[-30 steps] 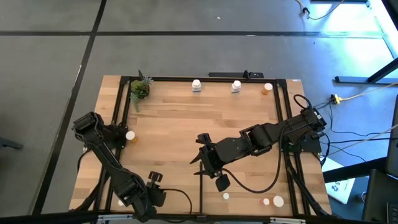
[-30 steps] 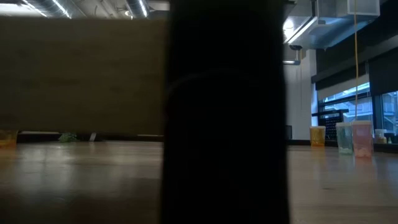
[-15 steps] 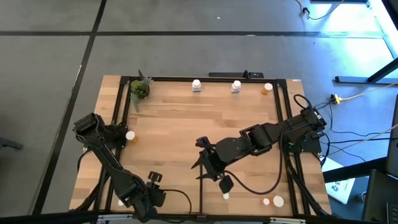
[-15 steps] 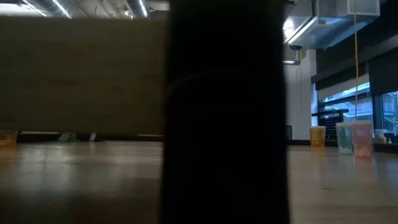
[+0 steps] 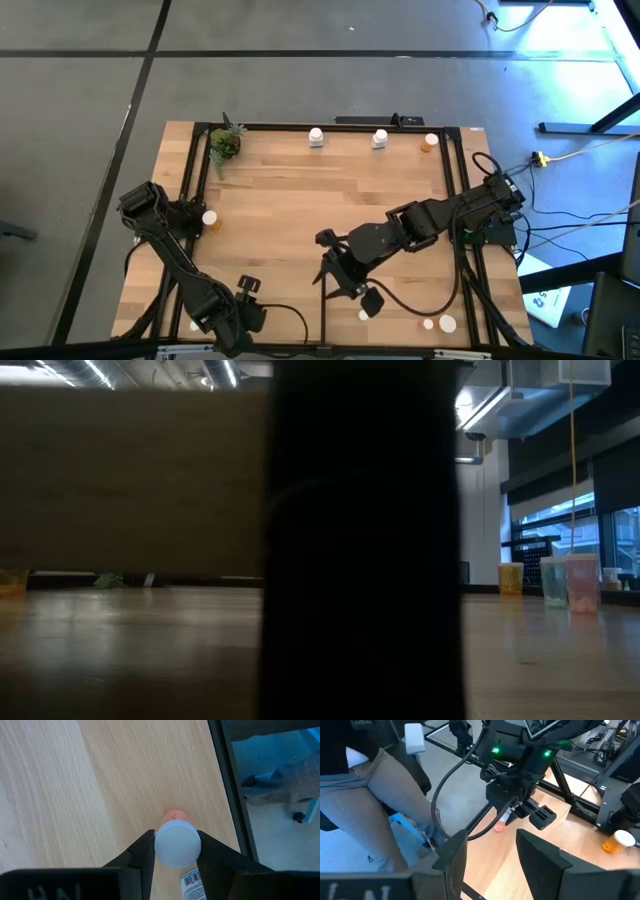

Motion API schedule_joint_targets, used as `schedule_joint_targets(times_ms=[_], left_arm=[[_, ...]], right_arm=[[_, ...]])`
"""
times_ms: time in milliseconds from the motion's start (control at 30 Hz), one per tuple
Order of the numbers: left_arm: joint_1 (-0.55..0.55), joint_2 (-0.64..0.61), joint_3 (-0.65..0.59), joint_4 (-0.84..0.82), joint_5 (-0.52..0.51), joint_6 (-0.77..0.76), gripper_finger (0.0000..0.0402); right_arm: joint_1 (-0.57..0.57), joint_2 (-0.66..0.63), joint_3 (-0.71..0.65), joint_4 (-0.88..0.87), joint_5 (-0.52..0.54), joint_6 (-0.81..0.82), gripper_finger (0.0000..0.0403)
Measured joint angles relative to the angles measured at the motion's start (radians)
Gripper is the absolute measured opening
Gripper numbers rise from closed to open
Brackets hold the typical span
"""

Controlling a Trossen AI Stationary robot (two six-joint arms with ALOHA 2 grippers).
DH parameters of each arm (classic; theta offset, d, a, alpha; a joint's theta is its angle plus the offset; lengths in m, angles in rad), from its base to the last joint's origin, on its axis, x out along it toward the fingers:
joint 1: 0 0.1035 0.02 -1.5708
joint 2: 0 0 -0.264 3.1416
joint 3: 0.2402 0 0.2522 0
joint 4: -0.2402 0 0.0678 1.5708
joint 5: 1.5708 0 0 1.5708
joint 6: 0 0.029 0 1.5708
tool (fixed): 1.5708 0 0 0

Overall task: Pick and place medicine bottles onto shelf by color
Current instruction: Put the top left pink pill bottle on the shelf

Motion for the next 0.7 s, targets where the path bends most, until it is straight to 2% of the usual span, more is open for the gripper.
schedule_joint_targets(times_ms=[233,700], left_arm=[[0.0,0.0,0.0,0.0,0.0,0.0,0.0116],[0.001,0.0,0.0,-0.004,-0.001,0.0,0.0116]], right_arm=[[0.0,0.0,0.0,0.0,0.002,0.056,0.0173],[0.0,0.0,0.0,0.001,0.002,0.055,0.0173]])
